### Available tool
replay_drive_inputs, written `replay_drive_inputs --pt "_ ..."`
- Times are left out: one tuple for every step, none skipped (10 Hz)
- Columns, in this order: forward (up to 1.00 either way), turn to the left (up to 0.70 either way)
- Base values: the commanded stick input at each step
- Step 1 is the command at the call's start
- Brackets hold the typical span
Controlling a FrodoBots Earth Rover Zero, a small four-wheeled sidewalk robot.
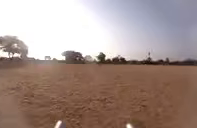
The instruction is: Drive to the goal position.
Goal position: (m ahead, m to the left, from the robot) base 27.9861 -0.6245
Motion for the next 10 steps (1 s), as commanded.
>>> replay_drive_inputs --pt "0.70 -0.13" --pt "0.70 0.00" --pt "0.70 0.00" --pt "0.70 0.00" --pt "0.70 0.00" --pt "0.70 0.00" --pt "0.70 0.00" --pt "0.70 0.00" --pt "0.70 0.00" --pt "0.70 0.00"
